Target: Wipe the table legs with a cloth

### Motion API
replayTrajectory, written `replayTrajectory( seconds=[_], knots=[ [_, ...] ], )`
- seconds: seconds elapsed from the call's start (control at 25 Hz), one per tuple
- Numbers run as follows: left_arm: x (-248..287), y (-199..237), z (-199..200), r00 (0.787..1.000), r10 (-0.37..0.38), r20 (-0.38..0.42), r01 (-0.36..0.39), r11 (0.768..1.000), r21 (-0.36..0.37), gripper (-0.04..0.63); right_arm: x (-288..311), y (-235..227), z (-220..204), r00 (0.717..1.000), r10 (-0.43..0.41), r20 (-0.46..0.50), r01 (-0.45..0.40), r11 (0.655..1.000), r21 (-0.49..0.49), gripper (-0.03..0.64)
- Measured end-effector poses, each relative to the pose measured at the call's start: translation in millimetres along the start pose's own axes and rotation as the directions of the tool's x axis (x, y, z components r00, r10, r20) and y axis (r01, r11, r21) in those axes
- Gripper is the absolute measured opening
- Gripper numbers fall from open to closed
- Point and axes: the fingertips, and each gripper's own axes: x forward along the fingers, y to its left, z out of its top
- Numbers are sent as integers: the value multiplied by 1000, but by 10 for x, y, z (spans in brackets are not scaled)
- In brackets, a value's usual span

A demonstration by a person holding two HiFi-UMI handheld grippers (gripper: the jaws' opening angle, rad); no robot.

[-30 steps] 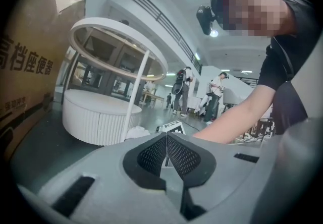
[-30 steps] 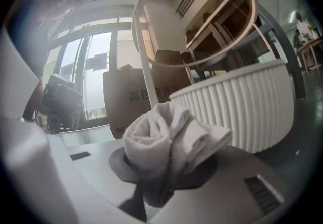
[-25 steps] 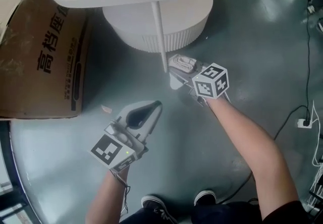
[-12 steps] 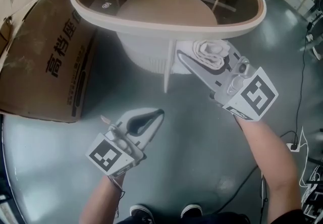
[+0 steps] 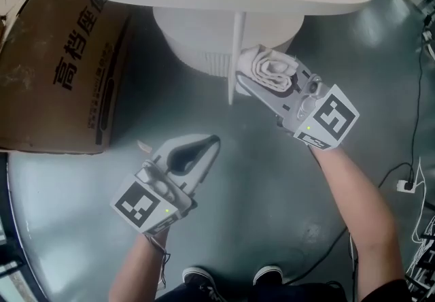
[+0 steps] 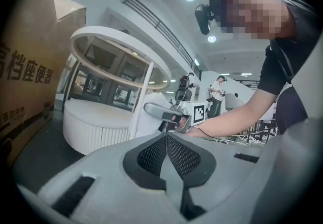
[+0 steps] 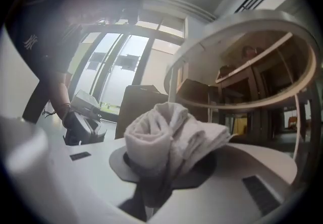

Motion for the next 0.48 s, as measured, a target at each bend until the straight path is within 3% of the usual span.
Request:
replayTrajectory(
  seconds=[0.16,0.32,0.48],
  knots=[
    [-119,-16,-276,995,15,-100,-16,1000,-7,5,-20,38,-555,1000,-11,-2,11,990,143,86],
    [-234,46,-348,993,40,-110,-42,999,-22,5,-38,95,-1076,999,-12,-47,23,970,243,86],
    [-268,29,-343,994,34,-105,-35,999,-4,5,-42,130,-1541,993,-52,-110,87,937,339,86]
  ],
)
